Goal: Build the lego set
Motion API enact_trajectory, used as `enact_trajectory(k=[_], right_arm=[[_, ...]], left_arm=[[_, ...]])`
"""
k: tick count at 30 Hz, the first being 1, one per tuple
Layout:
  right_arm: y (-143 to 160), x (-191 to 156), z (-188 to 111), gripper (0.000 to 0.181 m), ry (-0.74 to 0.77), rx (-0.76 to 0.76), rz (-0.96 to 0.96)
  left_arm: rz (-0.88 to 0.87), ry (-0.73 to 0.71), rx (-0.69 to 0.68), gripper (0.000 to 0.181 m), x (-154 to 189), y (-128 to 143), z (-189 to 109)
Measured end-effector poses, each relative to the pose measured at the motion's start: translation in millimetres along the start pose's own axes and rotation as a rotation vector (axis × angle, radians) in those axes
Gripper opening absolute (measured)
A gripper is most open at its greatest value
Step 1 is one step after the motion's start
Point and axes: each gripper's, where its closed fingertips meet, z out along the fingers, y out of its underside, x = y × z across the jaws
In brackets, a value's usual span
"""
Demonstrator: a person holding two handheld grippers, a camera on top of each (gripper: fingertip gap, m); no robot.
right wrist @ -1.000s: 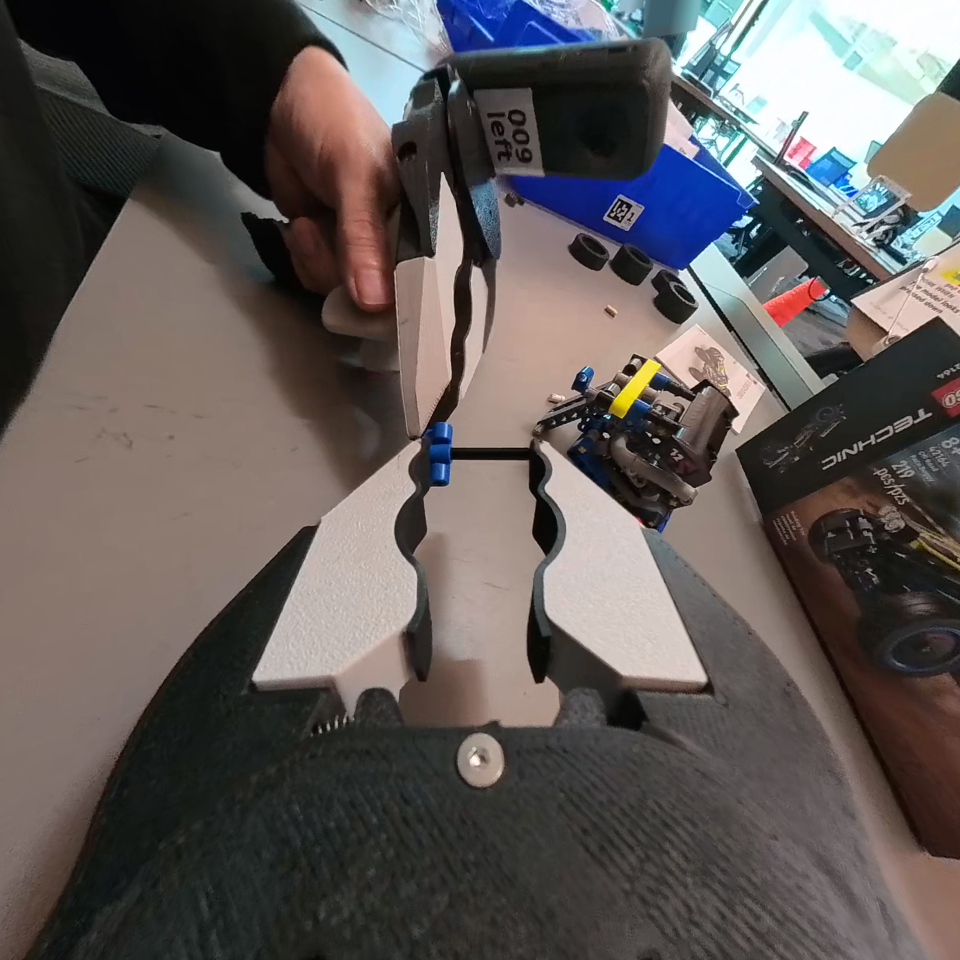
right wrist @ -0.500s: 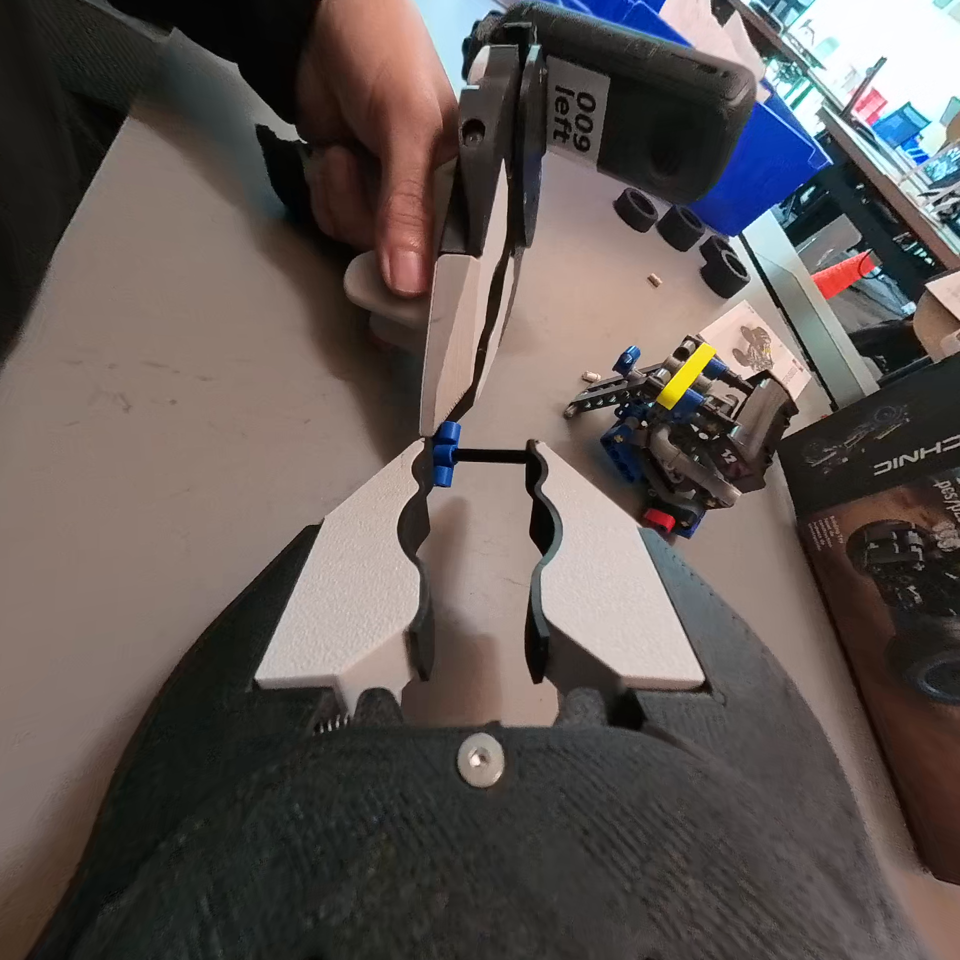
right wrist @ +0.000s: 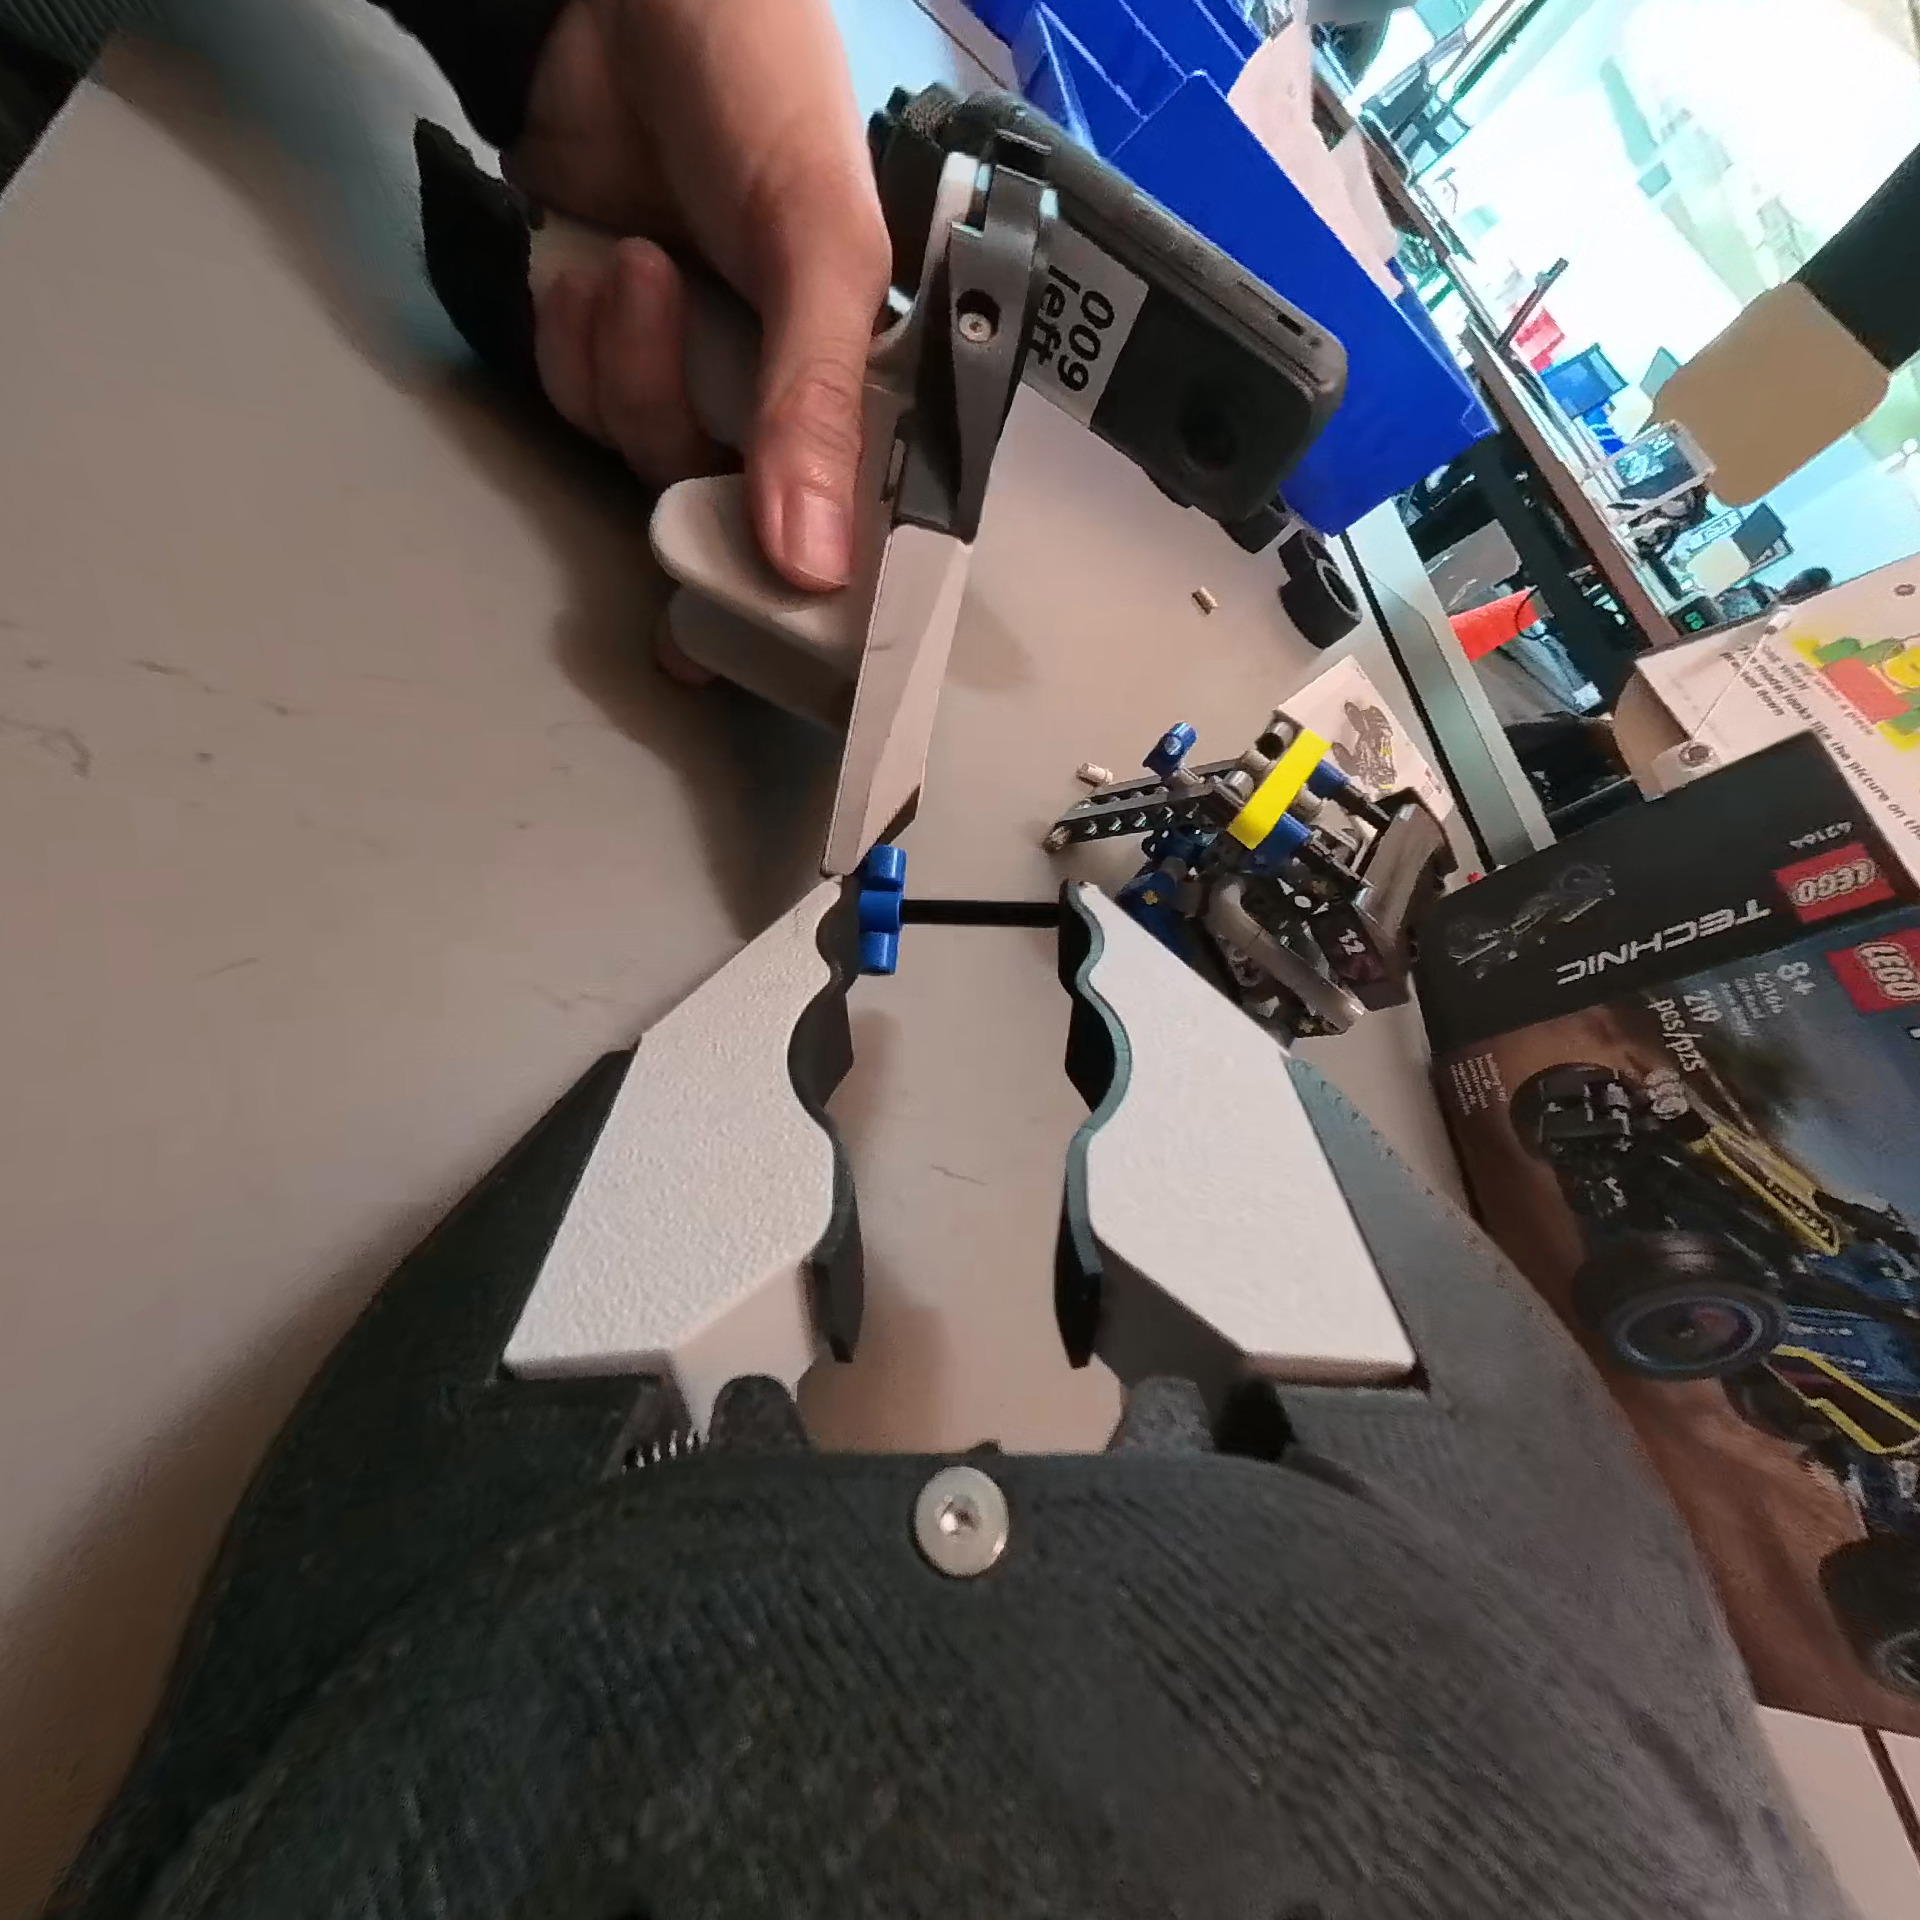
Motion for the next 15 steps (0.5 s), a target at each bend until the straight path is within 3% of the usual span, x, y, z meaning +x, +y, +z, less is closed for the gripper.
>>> enact_trajectory(k=[15], right_arm=[[7.6,-7.6,2.8,0.038,-0.082,-0.019,0.03]], left_arm=[[0.239,-0.188,-0.052,0.0,-8.8,4.0,2.2]])
